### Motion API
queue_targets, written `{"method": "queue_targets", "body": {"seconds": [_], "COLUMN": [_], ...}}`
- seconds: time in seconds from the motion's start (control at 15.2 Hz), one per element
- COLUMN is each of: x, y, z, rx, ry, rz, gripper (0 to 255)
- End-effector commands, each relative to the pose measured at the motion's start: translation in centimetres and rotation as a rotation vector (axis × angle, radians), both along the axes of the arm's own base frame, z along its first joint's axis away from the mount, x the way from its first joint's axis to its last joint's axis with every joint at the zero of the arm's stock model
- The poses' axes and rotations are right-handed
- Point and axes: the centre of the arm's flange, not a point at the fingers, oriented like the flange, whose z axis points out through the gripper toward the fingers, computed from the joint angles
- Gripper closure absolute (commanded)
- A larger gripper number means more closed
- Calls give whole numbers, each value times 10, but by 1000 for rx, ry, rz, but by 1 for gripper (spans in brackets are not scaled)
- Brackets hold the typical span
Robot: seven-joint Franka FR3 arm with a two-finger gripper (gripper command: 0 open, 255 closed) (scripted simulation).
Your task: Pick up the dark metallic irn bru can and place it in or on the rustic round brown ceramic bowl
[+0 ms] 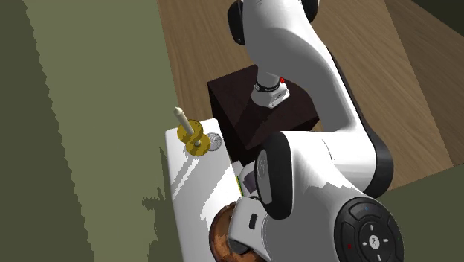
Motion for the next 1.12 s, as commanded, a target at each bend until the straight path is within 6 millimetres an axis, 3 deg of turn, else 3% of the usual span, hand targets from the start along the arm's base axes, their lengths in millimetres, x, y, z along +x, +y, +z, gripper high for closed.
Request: {"method": "queue_targets", "body": {"seconds": [0.0, 0.13, 0.2, 0.53, 0.79, 1.06], "x": [0, 0, 0, 0, -9, -9], "y": [0, 0, 0, 0, 4, 4], "z": [0, 0, 0, 0, 49, 49], "rx": [1, 1, 1, 1, 1, 1], "ry": [-1, -1, -1, -1, -1, -1], "rz": [0, 0, 0, 0, 0, 0], "gripper": [255, 255, 0, 0, 0, 0]}}
